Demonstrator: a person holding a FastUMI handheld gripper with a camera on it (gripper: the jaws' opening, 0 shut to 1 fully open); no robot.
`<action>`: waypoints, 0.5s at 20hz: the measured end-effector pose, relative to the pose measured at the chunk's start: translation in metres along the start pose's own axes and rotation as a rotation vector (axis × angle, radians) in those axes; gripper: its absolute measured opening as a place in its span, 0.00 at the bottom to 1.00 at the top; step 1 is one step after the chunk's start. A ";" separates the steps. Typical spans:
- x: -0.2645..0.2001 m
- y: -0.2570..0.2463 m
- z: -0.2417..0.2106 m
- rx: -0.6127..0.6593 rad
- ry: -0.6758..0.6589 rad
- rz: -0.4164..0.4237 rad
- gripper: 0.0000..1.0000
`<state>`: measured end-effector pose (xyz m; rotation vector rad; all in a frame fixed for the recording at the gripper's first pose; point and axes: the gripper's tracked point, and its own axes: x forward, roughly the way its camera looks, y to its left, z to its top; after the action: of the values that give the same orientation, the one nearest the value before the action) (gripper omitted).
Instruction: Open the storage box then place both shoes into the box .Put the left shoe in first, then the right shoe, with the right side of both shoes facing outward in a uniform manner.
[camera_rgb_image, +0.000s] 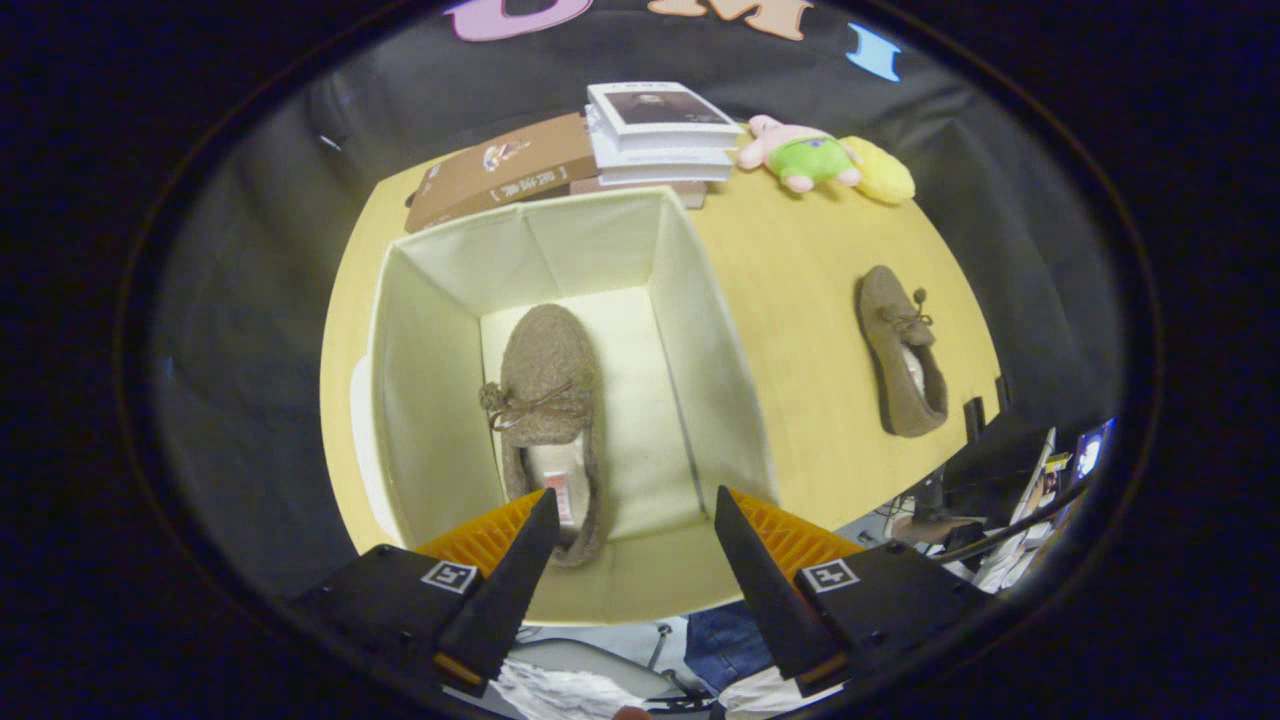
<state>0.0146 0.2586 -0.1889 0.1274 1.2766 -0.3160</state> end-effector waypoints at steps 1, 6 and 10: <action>-0.007 -0.010 0.001 0.003 -0.013 -0.009 1.00; -0.030 -0.053 0.012 0.061 -0.072 -0.022 1.00; -0.034 -0.093 0.021 0.099 -0.086 -0.064 1.00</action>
<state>-0.0032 0.1701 -0.1433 0.1560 1.1821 -0.4361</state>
